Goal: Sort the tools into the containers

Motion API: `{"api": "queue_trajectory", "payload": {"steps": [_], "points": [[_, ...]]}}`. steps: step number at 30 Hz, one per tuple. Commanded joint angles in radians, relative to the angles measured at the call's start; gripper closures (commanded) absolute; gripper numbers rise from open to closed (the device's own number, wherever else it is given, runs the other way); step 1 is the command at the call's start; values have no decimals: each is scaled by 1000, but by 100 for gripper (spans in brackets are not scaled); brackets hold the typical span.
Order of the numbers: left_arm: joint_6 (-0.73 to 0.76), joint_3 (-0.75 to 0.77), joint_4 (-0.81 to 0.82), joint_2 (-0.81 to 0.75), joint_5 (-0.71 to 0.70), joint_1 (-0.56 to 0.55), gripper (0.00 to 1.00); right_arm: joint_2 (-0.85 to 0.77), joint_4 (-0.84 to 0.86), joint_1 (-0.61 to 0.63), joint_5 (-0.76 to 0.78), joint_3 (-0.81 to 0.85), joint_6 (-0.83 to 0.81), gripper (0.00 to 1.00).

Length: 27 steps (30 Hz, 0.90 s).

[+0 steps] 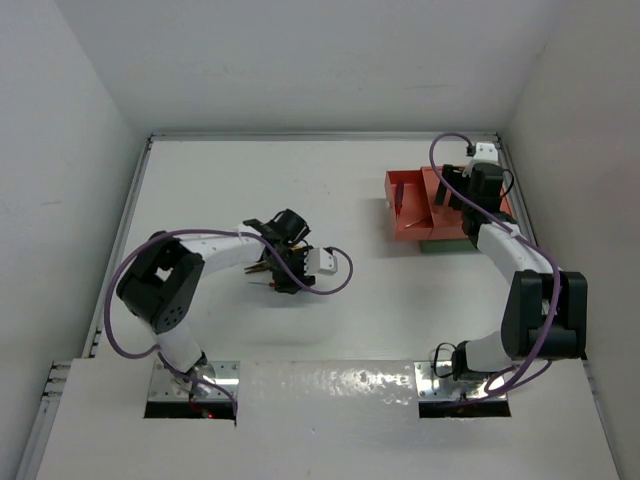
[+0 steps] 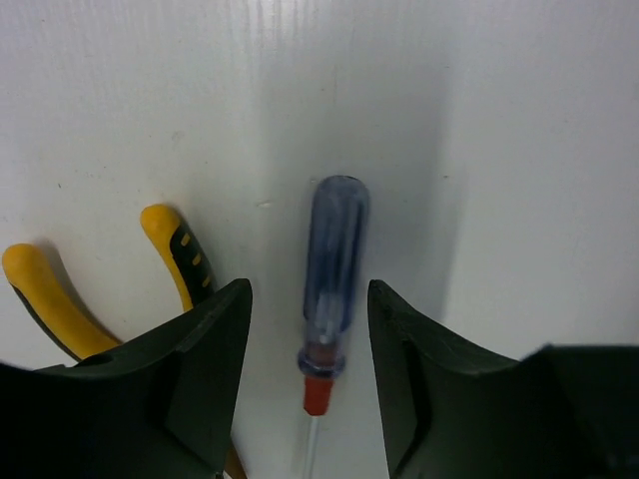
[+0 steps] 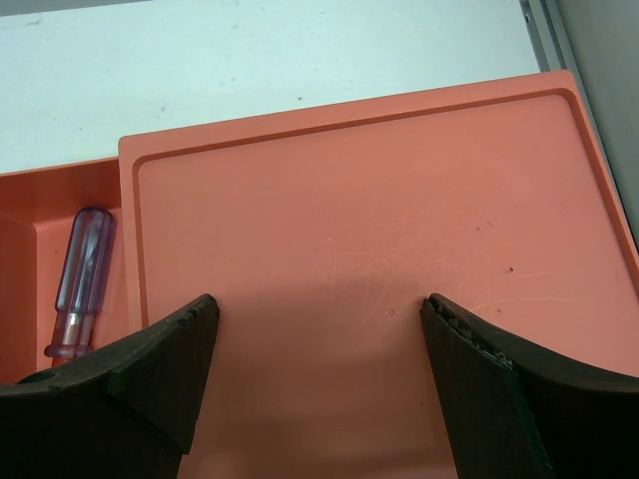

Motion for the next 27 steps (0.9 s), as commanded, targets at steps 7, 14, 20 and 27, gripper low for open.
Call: {"api": "queue_trajectory", "payload": {"steps": [7,14,20,27], "points": [[4,-2,66,105,-31,11,60,71,-287,0,-6,-70,-12,18],[1,-47,66,87,-34,7,95,71,-277,0,-6,-73,-7,18],[-342,96,113,-45,254,8,100,82,-268,0,-15,-76,16,18],[-793,197,564,-159,262,6,100,86,-212,0,-31,-87,93,19]]}}
